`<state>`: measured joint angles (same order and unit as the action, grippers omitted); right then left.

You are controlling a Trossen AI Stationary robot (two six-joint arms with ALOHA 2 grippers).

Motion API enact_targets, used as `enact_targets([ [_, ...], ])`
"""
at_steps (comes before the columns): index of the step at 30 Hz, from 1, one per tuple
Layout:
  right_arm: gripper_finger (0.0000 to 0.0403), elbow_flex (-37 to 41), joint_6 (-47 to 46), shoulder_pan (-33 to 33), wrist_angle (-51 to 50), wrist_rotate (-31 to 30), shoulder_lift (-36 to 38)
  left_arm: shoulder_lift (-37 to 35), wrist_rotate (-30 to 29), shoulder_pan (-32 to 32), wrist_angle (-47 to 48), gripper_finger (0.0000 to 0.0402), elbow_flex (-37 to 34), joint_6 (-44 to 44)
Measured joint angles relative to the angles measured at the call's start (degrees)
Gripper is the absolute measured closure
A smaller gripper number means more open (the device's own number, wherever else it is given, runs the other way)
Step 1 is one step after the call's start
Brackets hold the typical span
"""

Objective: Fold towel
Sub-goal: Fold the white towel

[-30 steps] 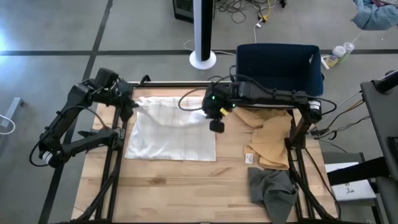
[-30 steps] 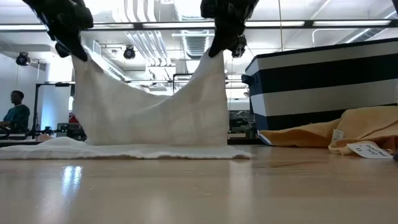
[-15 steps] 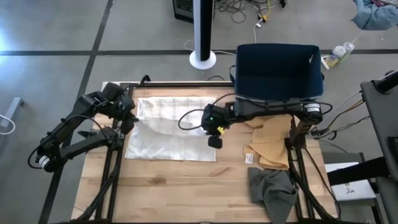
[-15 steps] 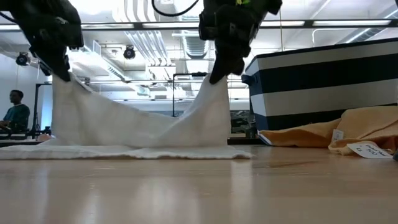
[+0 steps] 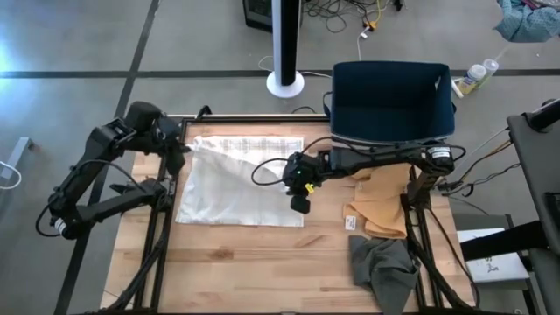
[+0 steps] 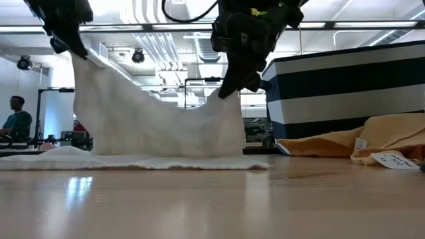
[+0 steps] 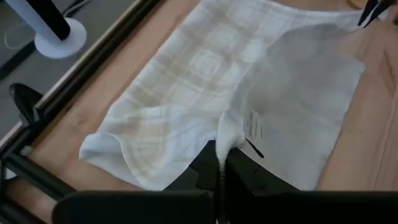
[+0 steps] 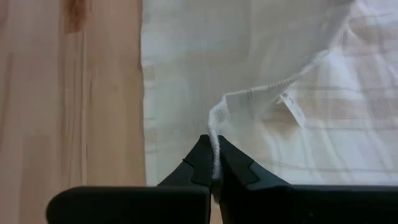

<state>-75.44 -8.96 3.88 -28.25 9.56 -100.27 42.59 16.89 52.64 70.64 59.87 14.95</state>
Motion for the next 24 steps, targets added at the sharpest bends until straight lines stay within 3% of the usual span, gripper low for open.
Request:
enact_targets([
  [4, 0.0403, 0.7, -0.6, 0.0, 0.9, 0.0, 0.0, 0.5, -3.4, 0.0, 1.1, 0.0401, -0.5, -0.2],
  [13, 0.0403, 0.9, 0.0, -0.3, 1.2, 0.0, -0.1, 1.1, -3.5, 0.0, 2.8, 0.0401, 6.3, -0.8],
  [24, 0.0403, 0.9, 0.9, -0.3, 2.0, 0.3, -6.3, -0.5, -3.3, 0.0, 3.9, 0.0401, -5.0, -0.5],
])
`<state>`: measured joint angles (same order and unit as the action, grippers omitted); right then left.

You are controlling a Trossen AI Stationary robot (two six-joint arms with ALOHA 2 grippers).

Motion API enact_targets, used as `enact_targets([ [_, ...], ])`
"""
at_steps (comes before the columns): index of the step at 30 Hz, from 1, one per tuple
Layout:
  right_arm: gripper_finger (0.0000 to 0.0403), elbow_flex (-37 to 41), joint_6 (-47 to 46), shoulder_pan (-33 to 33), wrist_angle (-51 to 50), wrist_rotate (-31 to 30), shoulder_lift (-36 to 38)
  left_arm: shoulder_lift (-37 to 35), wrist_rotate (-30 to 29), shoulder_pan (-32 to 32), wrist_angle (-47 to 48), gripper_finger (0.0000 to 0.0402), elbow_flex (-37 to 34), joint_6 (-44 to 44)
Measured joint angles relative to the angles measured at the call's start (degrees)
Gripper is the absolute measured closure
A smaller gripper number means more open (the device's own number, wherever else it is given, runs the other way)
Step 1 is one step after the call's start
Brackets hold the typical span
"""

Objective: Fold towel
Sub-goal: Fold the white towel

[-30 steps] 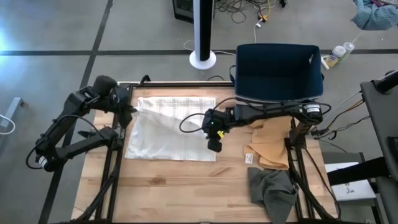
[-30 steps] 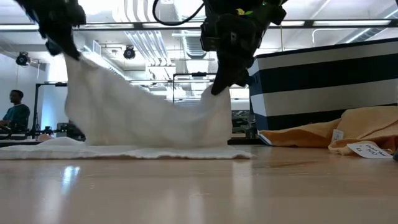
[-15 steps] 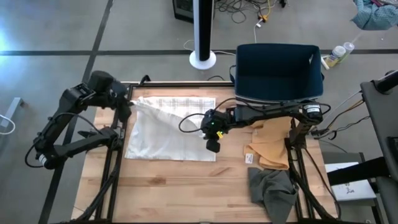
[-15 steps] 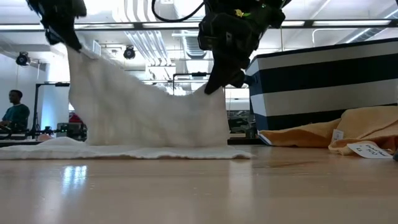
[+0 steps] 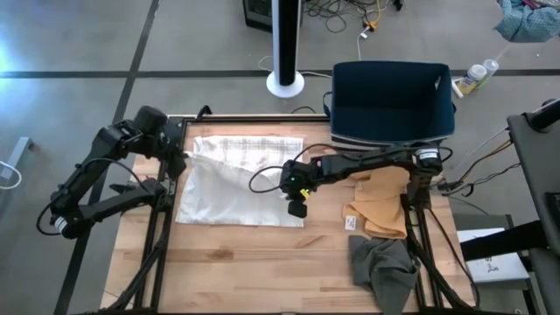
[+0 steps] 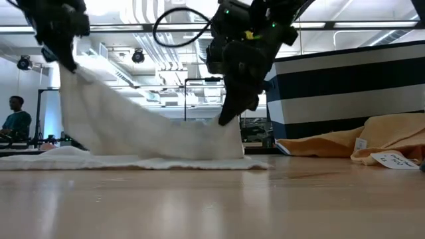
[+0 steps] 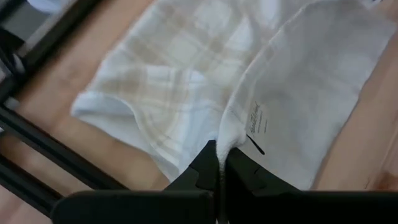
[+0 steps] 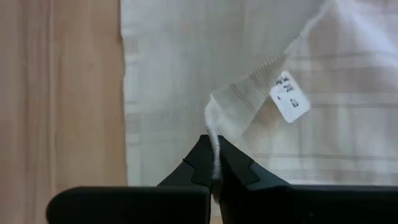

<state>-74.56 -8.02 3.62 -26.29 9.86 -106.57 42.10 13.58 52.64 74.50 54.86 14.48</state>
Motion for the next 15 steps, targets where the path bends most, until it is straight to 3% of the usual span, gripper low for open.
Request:
enact_targets([
  [11, 0.0403, 0.1, 0.2, -0.4, 0.0, 5.1, -0.5, -1.3, 1.1, 0.0, 0.0, 0.0401, -3.9, 0.2],
  [15, 0.0401, 0.1, -1.2, -1.7, -0.5, 6.7, -0.5, -1.3, 4.1, -0.1, 2.9, 0.0402, -4.7, 5.0],
])
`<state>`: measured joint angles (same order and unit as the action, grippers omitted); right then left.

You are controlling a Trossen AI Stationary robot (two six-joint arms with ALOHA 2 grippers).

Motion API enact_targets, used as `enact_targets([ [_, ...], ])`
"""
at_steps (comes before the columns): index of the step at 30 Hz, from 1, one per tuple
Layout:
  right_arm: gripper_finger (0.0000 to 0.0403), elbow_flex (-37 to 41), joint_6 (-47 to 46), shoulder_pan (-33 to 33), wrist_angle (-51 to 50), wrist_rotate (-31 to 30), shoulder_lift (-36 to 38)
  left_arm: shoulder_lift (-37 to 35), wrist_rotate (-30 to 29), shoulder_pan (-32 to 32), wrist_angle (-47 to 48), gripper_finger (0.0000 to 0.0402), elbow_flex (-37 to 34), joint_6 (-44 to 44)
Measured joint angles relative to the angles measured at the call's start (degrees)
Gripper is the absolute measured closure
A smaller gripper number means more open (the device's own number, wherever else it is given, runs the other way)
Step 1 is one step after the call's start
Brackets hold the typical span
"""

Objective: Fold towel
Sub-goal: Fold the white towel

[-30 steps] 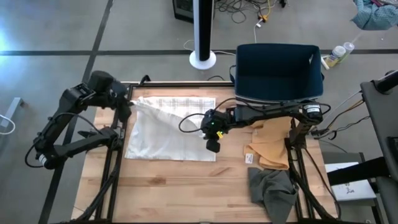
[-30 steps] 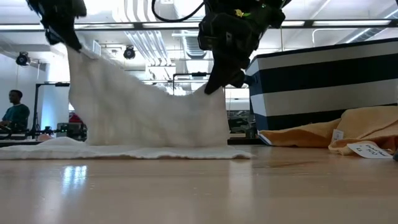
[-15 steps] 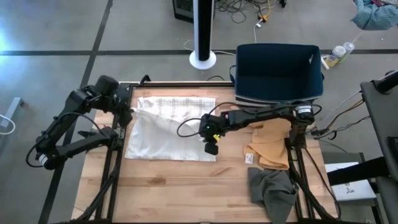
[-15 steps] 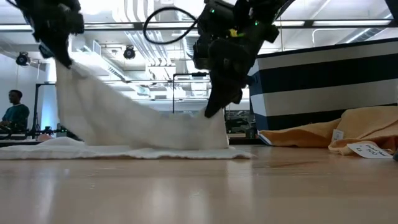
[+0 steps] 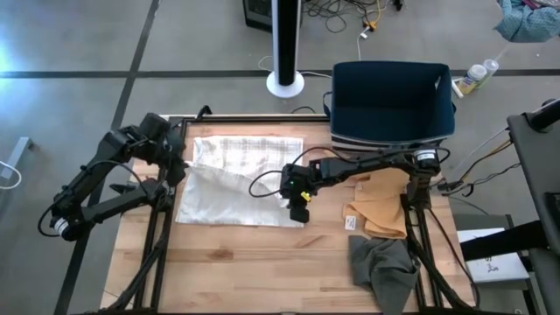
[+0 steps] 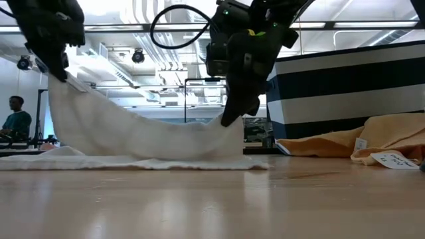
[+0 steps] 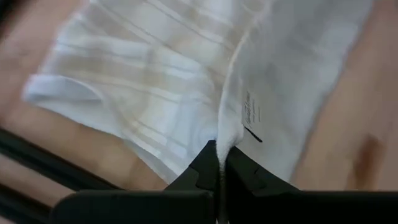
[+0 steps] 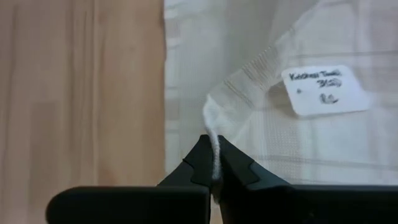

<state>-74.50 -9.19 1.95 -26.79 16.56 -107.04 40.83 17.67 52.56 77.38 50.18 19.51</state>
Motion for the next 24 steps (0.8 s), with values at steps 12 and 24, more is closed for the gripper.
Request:
enact_targets([
  [12, 0.0331, 0.5, -1.4, -1.4, -2.5, -1.5, 0.0, 0.4, 1.4, 0.0, 0.6, 0.04, -3.2, 2.3],
  [24, 0.0211, 0.1, -1.4, -2.2, -0.4, -1.6, 0.0, 0.4, 3.4, -0.4, 4.1, 0.0328, 6.0, 1.0],
])
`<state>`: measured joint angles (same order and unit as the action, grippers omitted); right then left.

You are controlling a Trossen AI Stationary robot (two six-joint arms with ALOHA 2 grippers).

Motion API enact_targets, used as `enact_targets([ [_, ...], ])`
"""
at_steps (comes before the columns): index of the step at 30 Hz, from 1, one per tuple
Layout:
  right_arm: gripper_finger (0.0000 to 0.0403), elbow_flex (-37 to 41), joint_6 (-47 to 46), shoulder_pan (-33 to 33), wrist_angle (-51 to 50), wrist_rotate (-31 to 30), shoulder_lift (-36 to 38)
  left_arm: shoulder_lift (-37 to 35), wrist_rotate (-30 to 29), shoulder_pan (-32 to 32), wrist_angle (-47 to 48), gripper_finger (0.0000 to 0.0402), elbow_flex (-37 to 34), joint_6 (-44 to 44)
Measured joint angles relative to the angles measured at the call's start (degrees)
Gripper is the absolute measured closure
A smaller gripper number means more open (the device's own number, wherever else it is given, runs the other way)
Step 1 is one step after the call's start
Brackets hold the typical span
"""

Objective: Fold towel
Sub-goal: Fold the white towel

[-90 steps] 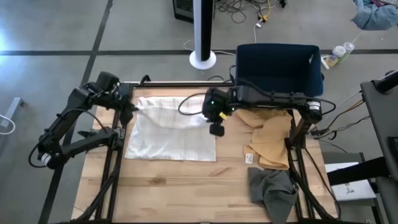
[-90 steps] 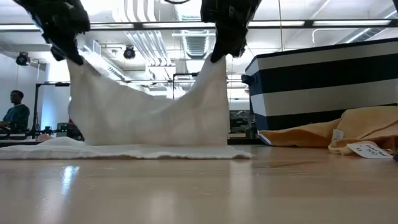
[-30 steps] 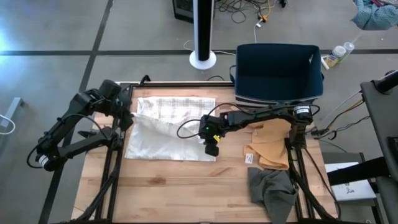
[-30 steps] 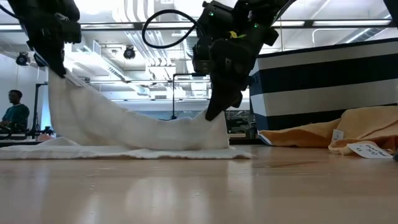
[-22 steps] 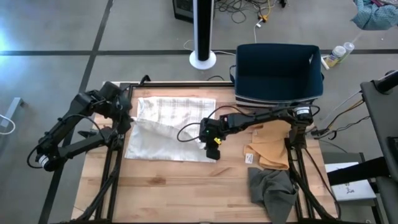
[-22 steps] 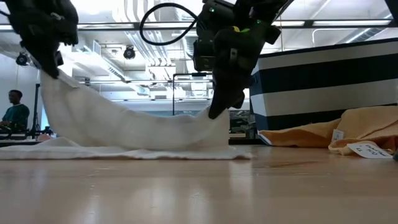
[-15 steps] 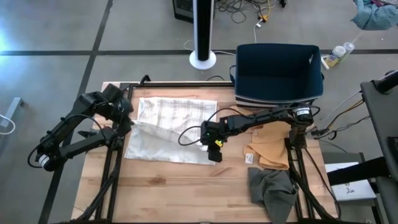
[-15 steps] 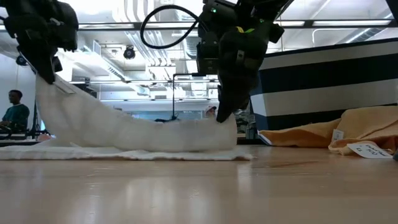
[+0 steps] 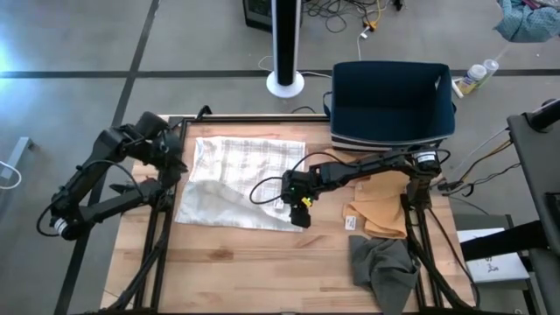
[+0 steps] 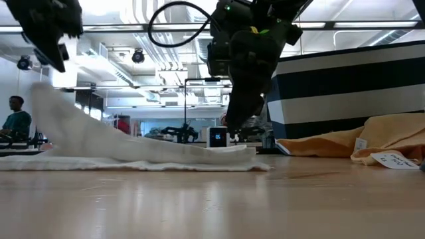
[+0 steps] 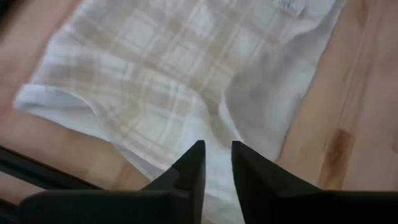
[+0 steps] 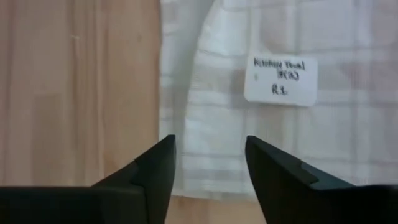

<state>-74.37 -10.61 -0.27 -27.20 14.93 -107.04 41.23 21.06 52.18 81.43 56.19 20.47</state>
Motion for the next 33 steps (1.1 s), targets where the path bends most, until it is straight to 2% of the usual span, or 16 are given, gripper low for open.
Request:
enact_targets([
  [3, 0.0197, 0.0, 0.6, -1.1, 0.7, -0.2, 0.0, 0.2, 0.1, 0.0, 0.7, 0.0308, 2.4, -0.3],
  [9, 0.0188, 0.4, 0.7, -4.2, 0.6, -6.7, 0.0, -0.5, 4.8, 0.0, 0.6, 0.0285, 1.5, -2.1],
  [14, 0.0194, 0.7, 0.6, -6.6, 0.6, -8.0, 0.0, -1.1, 12.3, -0.5, -1.9, 0.0293, -0.8, -3.3],
  [19, 0.0198, 3.5, 0.4, -9.7, 0.5, -12.6, 0.0, -2.3, 16.8, -4.0, -7.9, 0.031, -3.3, -8.0],
  [24, 0.0197, 4.8, -2.2, -11.3, 0.7, -20.5, 0.0, -3.6, 16.8, -13.3, -18.0, 0.0322, -6.3, -17.5],
  [26, 0.0199, 4.7, -2.3, -11.3, 1.3, -21.2, 0.0, -3.7, 15.0, -18.5, -24.2, 0.0325, -8.2, -22.5],
  [29, 0.0203, 4.7, -0.4, -11.3, 2.4, -21.2, 0.0, -2.8, 10.0, -28.3, -34.8, 0.0326, -12.0, -29.9],
  [33, 0.0204, 5.5, 0.2, -11.4, 2.2, -21.0, -0.7, 0.8, -0.3, -42.2, -51.2, 0.0327, -18.4, -38.5],
])
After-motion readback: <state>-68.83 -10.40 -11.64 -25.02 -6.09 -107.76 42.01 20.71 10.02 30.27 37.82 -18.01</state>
